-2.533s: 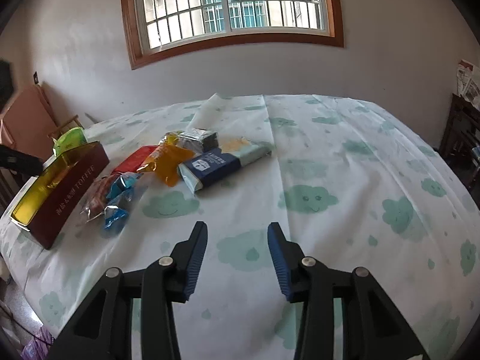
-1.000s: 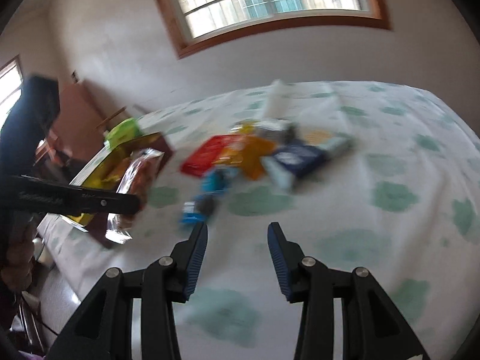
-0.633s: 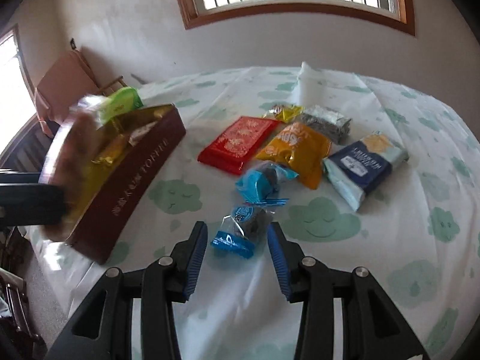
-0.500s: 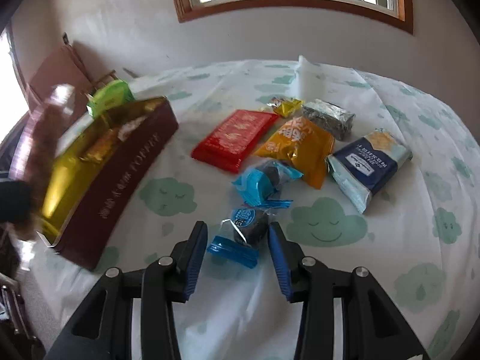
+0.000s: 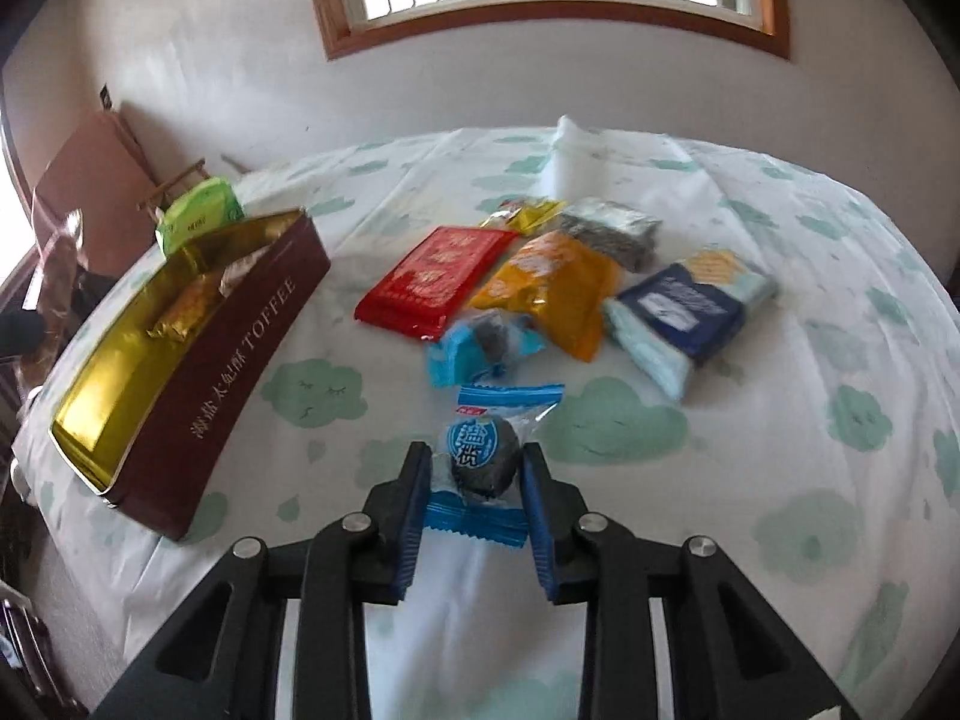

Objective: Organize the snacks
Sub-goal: 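Lower the snack bag into the tin and open the left gripper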

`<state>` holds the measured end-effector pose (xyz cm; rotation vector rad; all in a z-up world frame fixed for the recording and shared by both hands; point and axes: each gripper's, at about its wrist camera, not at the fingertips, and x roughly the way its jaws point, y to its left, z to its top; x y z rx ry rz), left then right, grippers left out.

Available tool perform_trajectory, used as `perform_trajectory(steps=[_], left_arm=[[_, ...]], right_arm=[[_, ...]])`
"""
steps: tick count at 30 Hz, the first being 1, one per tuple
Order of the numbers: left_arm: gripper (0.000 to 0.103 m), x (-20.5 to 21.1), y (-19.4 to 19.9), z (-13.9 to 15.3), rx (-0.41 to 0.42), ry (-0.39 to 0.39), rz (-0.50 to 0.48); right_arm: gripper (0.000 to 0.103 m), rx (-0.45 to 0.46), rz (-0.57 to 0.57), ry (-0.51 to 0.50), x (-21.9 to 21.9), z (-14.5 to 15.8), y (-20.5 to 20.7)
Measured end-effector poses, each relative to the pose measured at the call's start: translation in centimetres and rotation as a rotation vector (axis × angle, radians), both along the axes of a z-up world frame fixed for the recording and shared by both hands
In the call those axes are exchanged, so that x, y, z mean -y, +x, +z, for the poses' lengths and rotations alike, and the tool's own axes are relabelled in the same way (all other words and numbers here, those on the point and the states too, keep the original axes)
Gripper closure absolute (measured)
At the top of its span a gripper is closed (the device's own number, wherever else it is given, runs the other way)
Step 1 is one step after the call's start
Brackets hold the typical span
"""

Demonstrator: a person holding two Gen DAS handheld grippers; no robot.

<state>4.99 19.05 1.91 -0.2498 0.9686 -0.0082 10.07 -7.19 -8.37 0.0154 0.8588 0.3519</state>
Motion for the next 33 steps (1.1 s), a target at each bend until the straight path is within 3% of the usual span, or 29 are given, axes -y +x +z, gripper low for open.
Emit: perform_trajectory(steps=[9, 20, 33], left_arm=[[0.068, -3.9, 0.9, -1.7, -0.02, 0.023, 0.048], [0.068, -5.2, 3.4, -5.1, -0.057, 0.085, -0.01], [0.067, -6.1, 5.1, -7.8, -0.085, 0.136, -0.043]], right_arm=[[0.073, 0.049, -0.061, 0.051, 3.5, 2.2, -2.2], [0.073, 0.102, -0.063, 0.089, 3.6, 5.4, -3.3], [0.073, 0.104, -0.047, 0.085, 2.5, 6.0, -3.7]])
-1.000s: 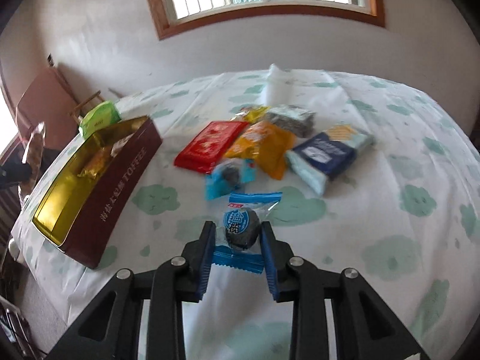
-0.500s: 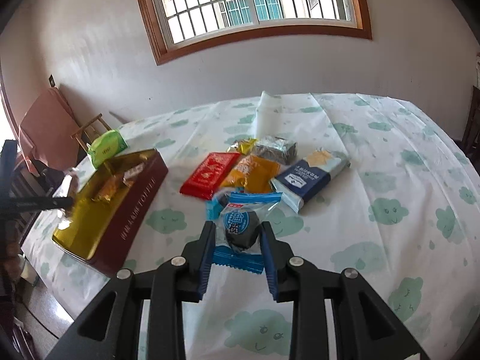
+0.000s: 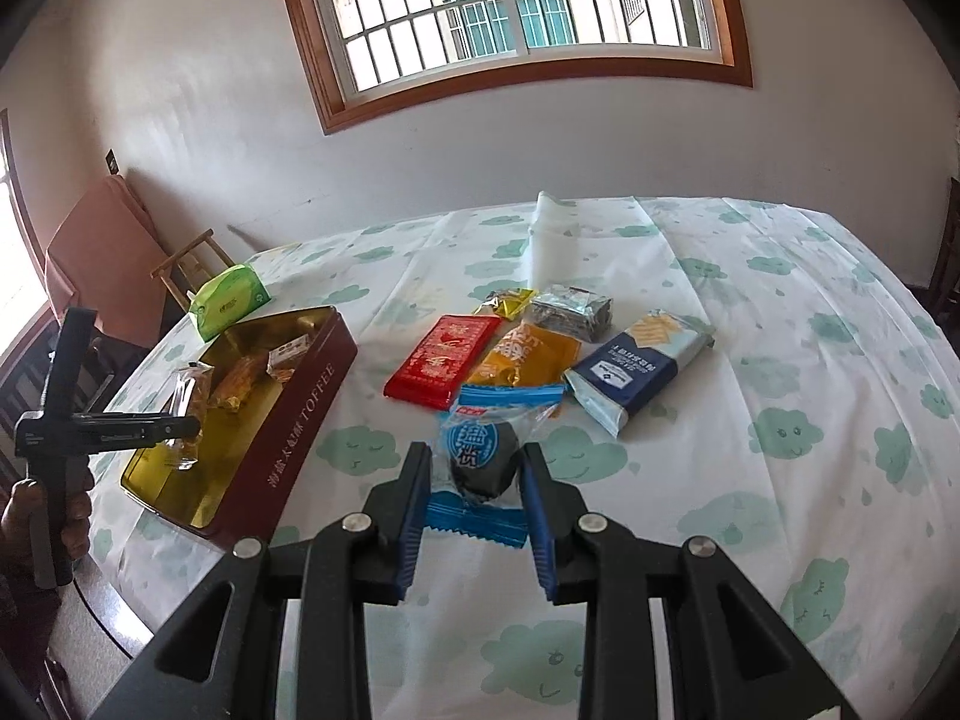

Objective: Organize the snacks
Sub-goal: 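Lower the snack bag into the tin and open the left gripper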

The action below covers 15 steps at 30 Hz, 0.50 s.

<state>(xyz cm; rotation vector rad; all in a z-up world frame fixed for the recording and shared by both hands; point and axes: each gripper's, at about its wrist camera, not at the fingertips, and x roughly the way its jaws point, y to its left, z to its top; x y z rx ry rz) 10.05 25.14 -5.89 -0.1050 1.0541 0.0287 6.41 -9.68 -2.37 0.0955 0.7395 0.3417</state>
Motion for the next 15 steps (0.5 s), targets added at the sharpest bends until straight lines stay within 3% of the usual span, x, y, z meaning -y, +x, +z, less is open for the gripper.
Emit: perform_trajectory(steps=[15], left_arm=[[0.064, 1.0, -0.4, -0.6, 0.03, 0.05, -0.032]], right_arm=[[0.073, 0.006, 0.037, 0.001, -1.8, 1.0, -0.3]])
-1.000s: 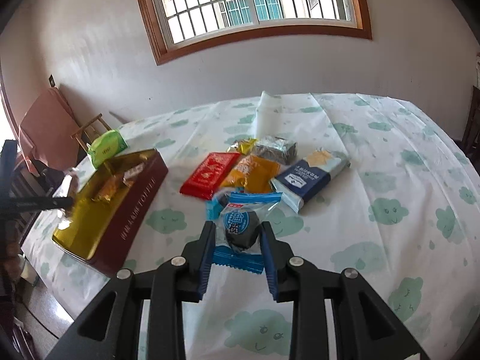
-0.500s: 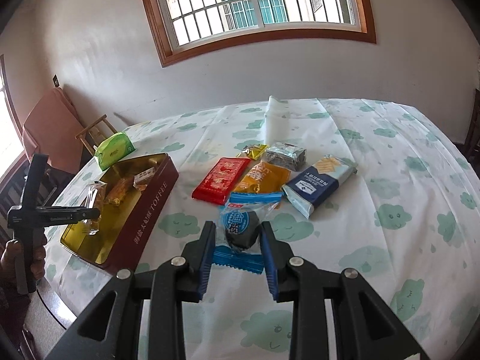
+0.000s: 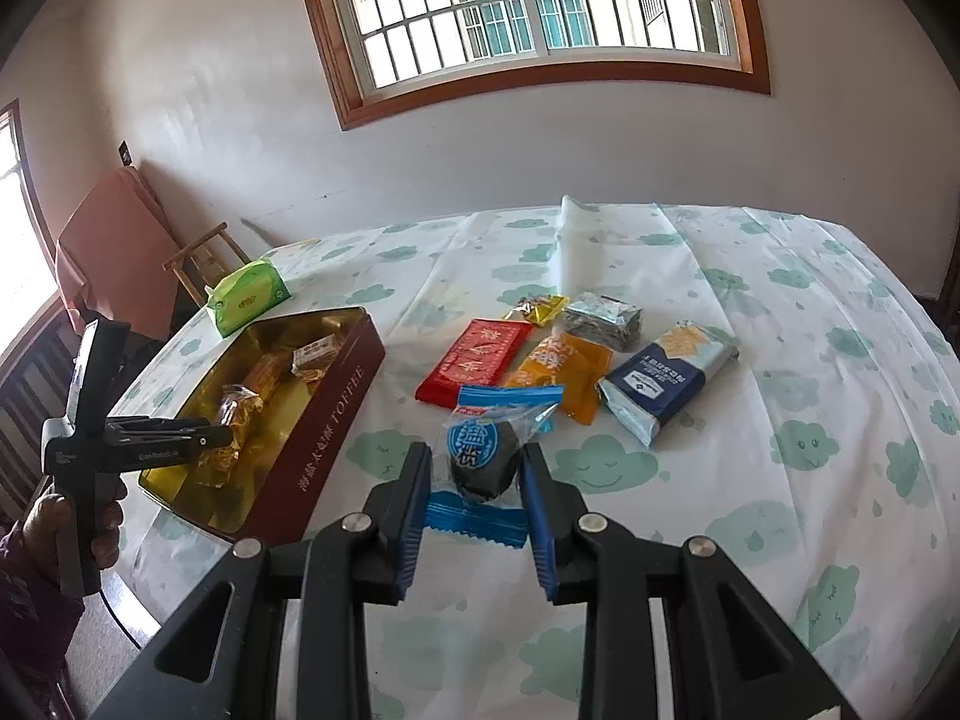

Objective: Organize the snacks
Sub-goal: 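Lower the snack bag into the tin and open the left gripper, then carry the blue candy into the tin and open the right gripper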

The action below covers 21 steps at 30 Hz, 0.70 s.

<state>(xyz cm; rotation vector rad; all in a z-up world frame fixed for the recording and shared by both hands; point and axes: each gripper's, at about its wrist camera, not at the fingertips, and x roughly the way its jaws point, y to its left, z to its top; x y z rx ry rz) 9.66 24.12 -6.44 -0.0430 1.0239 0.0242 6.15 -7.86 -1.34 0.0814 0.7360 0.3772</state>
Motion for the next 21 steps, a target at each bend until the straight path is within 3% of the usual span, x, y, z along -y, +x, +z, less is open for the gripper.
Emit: perform_trajectory(steps=[2, 6, 9, 14, 21], left_arm=[[0.055, 0.2, -0.2, 0.3, 0.011, 0.002, -0.001], [0.047, 0.5, -0.9, 1.3, 0.049, 0.001, -0.001], [0.031, 0.5, -1.6, 1.9, 0.092, 0.011, 0.022], [0.027, -1.1, -2.8, 3.2, 0.12, -0.061, 0.069], [0.026, -2.2, -4.9, 4.9, 0.149, -0.104, 0.108]], right_arm=[[0.073, 0.003, 0.009, 0.003, -0.3, 0.3, 0.0], [0.073, 0.002, 0.037, -0.001, -1.2, 1.1, 0.1], [0.073, 0.023, 0.06, 0.001, -2.4, 1.6, 0.0], [0.073, 0.005, 0.113, 0.011, -4.9, 1.6, 0.5], [0.073, -0.014, 0.206, 0.036, -9.7, 1.7, 2.3]])
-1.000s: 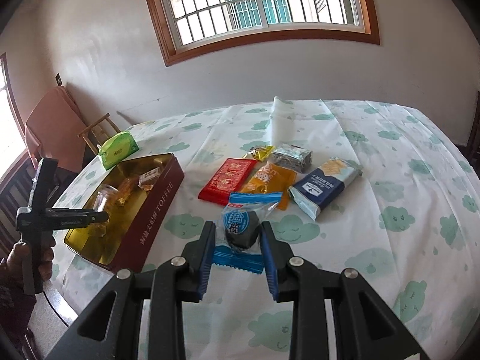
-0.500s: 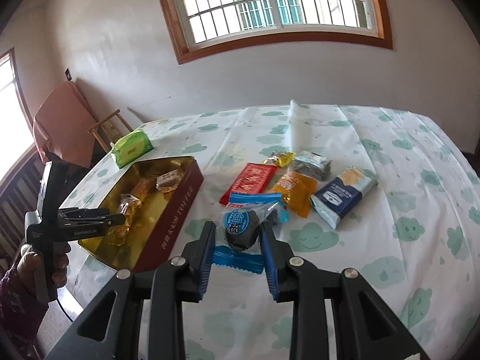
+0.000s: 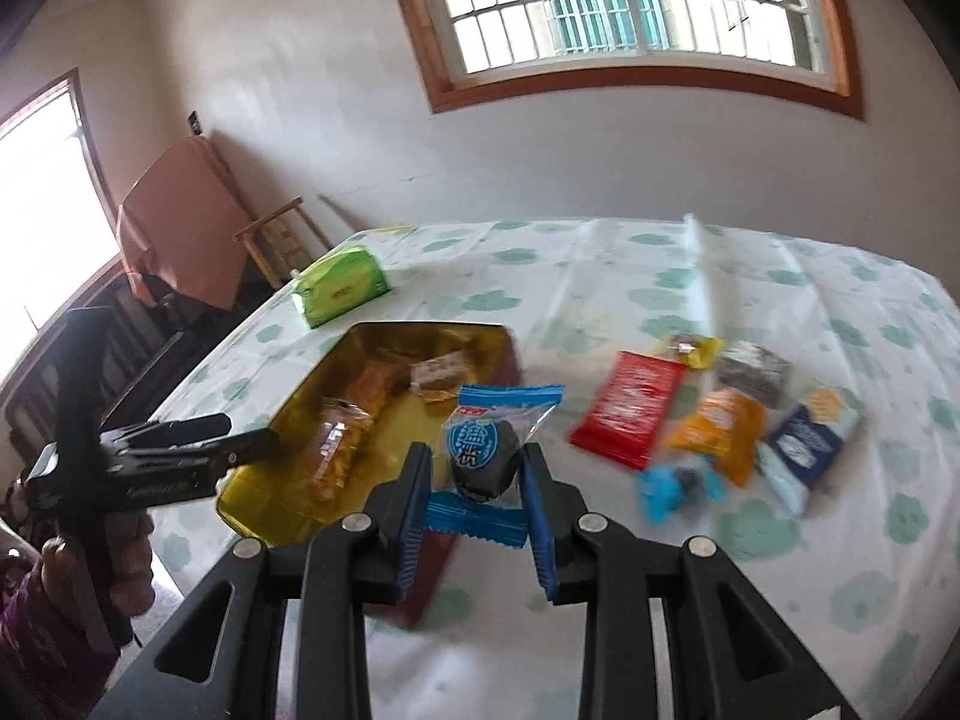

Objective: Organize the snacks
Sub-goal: 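Carry the blue candy into the tin and open the right gripper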

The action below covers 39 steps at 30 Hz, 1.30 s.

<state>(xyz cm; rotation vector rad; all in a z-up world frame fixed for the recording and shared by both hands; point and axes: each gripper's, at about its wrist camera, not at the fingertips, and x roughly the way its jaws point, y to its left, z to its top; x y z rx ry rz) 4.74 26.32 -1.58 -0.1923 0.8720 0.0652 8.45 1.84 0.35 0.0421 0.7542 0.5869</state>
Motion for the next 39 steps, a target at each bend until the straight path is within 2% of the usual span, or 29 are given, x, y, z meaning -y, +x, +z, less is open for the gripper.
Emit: perform_trajectory(steps=[4, 6, 8, 12, 15, 21, 26, 39], left_arm=[[0.01, 0.1, -1.1, 0.8, 0.014, 0.028, 0.025], [0.008, 0.1, -1.6, 1.1, 0.023, 0.039, 0.028], [0.002, 0.2, -1.9, 1.3, 0.019, 0.057, 0.029], [0.002, 0.2, -2.3, 1.3, 0.014, 0.066, 0.025], [0.001, -0.2, -2.3, 1.0, -0.001, 0.036, 0.022], [0.001, -1.6, -2.1, 0.3, -0.036, -0.014, 0.073], [0.001, -2.3, -2.5, 0.4, 0.007, 0.08, 0.147], [0.001, -2.2, -2.6, 0.6, 0.037, 0.127, 0.149]], right_arm=[[0.073, -0.037, 0.066, -0.011, -3.5, -0.8, 1.5], [0.073, -0.055, 0.089, -0.013, -5.0, -1.4, 2.5], [0.073, -0.089, 0.097, -0.009, -6.3, -2.1, 3.7], [0.073, -0.152, 0.127, -0.017, -8.9, -3.6, 5.7], [0.073, -0.207, 0.14, -0.014, -10.7, -4.5, 7.3], [0.073, -0.251, 0.142, -0.038, -13.1, -5.7, 9.3], [0.073, -0.285, 0.15, -0.088, -14.9, -6.9, 9.9], [0.073, -0.279, 0.131, -0.179, -16.9, -7.4, 10.7]])
